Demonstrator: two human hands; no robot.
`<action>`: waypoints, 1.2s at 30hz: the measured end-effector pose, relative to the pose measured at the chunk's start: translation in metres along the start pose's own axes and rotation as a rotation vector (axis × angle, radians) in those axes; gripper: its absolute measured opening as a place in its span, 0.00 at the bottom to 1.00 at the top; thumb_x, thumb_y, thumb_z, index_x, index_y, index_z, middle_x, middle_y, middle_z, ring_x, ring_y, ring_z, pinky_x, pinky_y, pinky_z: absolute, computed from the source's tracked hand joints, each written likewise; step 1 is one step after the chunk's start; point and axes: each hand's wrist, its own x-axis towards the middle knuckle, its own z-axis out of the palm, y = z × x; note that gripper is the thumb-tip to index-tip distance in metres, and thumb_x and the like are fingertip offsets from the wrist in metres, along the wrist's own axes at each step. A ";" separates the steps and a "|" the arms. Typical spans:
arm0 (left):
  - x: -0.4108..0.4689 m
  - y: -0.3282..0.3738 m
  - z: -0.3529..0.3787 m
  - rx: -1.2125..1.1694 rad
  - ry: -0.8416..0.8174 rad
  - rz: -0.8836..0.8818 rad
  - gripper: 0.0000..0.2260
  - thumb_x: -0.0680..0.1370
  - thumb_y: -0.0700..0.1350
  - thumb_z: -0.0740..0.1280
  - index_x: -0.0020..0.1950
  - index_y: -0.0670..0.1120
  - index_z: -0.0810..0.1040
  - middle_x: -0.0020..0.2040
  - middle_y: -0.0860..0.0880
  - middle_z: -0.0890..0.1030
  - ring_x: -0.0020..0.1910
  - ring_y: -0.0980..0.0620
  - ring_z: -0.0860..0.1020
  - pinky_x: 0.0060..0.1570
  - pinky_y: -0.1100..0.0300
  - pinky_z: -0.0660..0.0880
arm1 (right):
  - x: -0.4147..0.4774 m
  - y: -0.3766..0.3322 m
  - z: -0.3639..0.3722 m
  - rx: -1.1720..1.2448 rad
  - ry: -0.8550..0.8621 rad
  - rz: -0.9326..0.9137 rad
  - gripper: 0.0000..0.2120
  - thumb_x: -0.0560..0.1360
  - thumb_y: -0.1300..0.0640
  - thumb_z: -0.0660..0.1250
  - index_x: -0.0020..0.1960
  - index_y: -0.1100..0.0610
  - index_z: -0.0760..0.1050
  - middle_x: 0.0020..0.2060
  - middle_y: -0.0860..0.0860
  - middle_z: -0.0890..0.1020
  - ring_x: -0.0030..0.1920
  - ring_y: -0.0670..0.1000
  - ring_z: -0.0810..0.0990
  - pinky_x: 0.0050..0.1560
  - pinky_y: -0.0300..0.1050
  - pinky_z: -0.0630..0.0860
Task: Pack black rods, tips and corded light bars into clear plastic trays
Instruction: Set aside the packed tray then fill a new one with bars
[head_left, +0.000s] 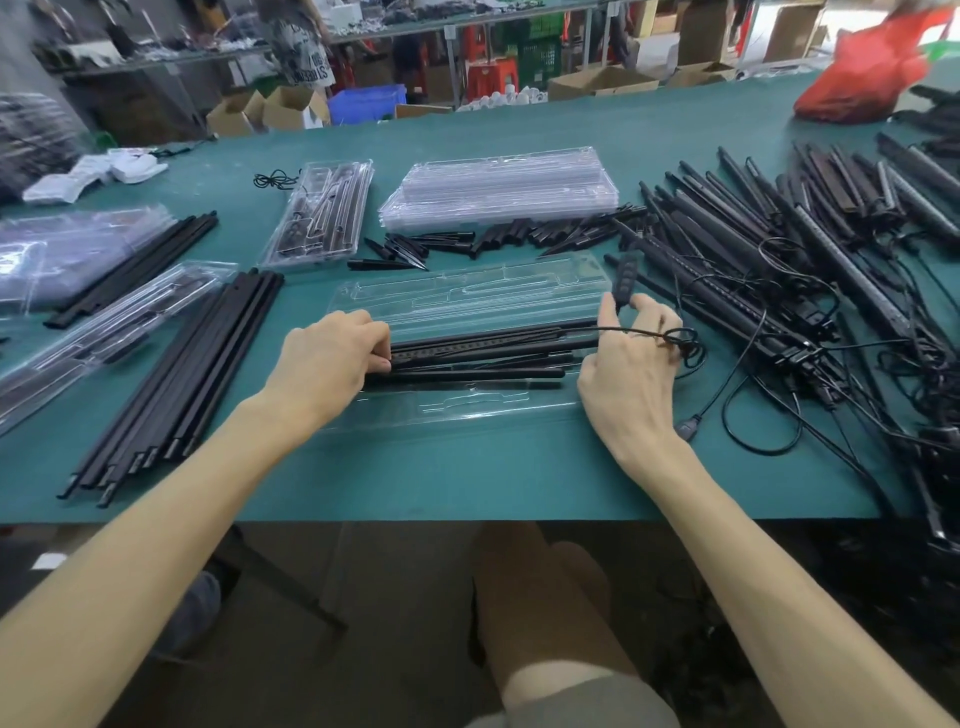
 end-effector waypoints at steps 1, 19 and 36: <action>-0.001 0.000 0.001 0.007 0.008 -0.001 0.04 0.80 0.49 0.69 0.48 0.51 0.78 0.47 0.54 0.78 0.52 0.48 0.76 0.37 0.55 0.64 | 0.000 -0.001 -0.001 0.020 0.009 0.006 0.31 0.78 0.64 0.61 0.79 0.62 0.57 0.73 0.63 0.59 0.72 0.63 0.59 0.69 0.57 0.65; -0.001 0.003 -0.002 -0.028 0.011 -0.039 0.05 0.80 0.50 0.70 0.46 0.50 0.80 0.48 0.53 0.79 0.51 0.48 0.76 0.40 0.54 0.65 | 0.002 0.004 0.004 0.060 0.067 -0.089 0.13 0.75 0.70 0.62 0.56 0.70 0.79 0.63 0.61 0.79 0.67 0.60 0.72 0.73 0.52 0.64; 0.006 0.007 -0.007 -0.024 -0.043 -0.118 0.06 0.77 0.52 0.73 0.44 0.52 0.80 0.45 0.54 0.78 0.51 0.47 0.77 0.43 0.55 0.66 | -0.003 0.001 -0.003 0.052 0.062 -0.066 0.14 0.79 0.64 0.60 0.61 0.61 0.79 0.57 0.56 0.76 0.57 0.59 0.74 0.57 0.52 0.71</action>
